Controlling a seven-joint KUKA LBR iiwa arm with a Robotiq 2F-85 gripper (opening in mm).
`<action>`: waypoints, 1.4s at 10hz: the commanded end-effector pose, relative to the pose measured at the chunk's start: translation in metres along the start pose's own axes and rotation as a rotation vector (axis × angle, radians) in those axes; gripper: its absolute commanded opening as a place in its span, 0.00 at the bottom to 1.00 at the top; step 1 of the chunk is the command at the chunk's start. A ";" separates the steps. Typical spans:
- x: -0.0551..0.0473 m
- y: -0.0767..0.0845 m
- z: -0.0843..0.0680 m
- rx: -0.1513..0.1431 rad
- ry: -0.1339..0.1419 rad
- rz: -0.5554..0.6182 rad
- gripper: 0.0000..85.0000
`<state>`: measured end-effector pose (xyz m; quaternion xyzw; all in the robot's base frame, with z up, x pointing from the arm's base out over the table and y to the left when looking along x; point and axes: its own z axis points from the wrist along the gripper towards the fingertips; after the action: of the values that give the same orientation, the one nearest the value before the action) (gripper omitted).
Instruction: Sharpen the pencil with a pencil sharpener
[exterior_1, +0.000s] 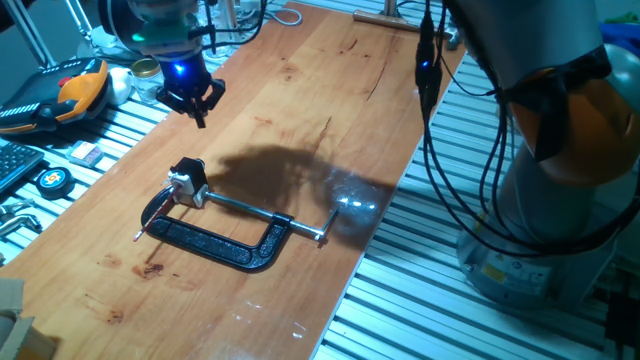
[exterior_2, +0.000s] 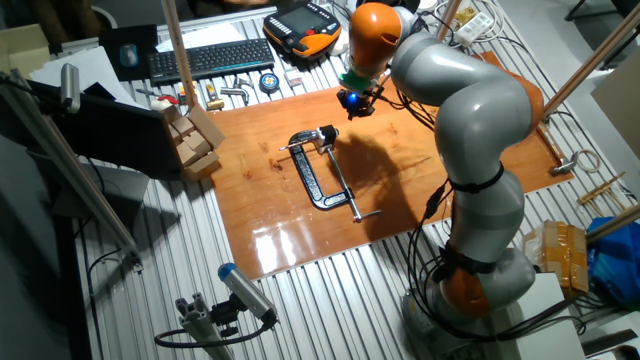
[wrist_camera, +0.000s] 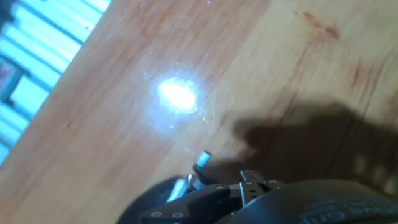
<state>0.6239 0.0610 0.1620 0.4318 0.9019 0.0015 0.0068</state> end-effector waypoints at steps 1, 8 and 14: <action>0.001 -0.001 0.000 0.001 -0.002 -0.269 0.00; 0.003 -0.011 -0.001 -0.013 -0.030 -0.515 0.00; 0.002 -0.011 0.000 -0.086 -0.038 -0.595 0.00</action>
<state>0.6143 0.0554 0.1613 0.2085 0.9767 0.0274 0.0428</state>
